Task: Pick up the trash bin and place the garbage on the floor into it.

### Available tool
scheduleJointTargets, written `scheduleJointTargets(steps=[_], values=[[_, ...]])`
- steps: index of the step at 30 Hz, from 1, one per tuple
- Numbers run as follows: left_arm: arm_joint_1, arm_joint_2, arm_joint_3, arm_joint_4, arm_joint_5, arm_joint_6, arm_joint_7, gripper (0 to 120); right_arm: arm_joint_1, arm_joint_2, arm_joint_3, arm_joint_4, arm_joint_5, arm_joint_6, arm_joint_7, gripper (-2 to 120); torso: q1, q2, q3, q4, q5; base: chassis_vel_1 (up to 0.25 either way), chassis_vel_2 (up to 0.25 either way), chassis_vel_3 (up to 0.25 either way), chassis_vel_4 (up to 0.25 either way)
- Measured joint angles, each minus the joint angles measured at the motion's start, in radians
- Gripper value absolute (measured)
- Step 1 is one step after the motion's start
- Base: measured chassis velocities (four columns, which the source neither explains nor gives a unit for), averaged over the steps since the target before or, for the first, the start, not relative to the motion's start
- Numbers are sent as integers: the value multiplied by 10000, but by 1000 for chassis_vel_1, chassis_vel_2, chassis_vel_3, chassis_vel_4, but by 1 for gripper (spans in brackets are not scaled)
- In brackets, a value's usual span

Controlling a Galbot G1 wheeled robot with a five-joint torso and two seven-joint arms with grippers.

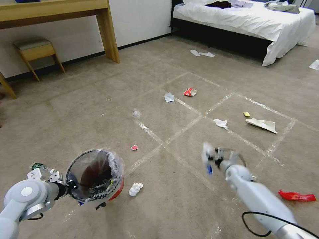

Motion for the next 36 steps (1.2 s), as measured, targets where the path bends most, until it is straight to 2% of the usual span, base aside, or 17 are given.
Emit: scheduleJointTargets(steps=[2, 3, 4, 10, 14, 22, 29, 31, 36], values=[[-54, -13, 43, -99, -54, -3, 34, 0, 68, -381, 452, 1330, 234, 789, -1181, 0, 0, 1, -1, 3, -2, 0, 0, 0, 0], [-54, -13, 43, -99, -54, -3, 34, 0, 68, -381, 452, 1330, 234, 789, -1181, 0, 0, 1, -1, 3, -2, 0, 0, 0, 0], [-128, -76, 133, -114, -61, -3, 81, 0, 169, -658, 608, 2197, 543, 973, -1709, 0, -1, 1, -1, 3, -3, 0, 0, 0, 0], [-371, -330, 571, -73, -13, -30, 244, 0, 265, -995, 604, 3833, 1450, 930, -2651, 0, 0, 2, -1, 0, -3, 0, 0, 0, 0], [-523, -429, 951, -103, -6, -76, 274, 0, 377, -1033, -77, 4761, 1744, 915, -3385, 0, 0, 2, -1, 0, 0, 0, 0, 0, 0], [-777, -213, 1371, 51, -77, -49, 3, 0, 1099, -522, -1745, 5077, 2068, 775, -3733, 0, 0, 1, 0, 1, -3, 0, 0, 0, 0], [-820, -303, 1456, 99, -110, -56, -137, 0, 1654, -108, -3091, 5073, 2299, 690, -4054, 0, 0, 2, 0, 4, -4, 0, 0, 0, 0], [-805, -366, 1469, 163, -85, -57, -142, 0, 1866, 37, -3769, 4956, 2142, 728, -4448, 0, 0, 1, 0, -1, -4, 0, 0, 0, 0], [-692, -398, 1385, 247, -29, -57, -143, 0, 2139, 318, -4518, 5038, 1991, 785, -4648, 0, 0, 1, 0, 1, -4, 0, 0, 0, 0]])
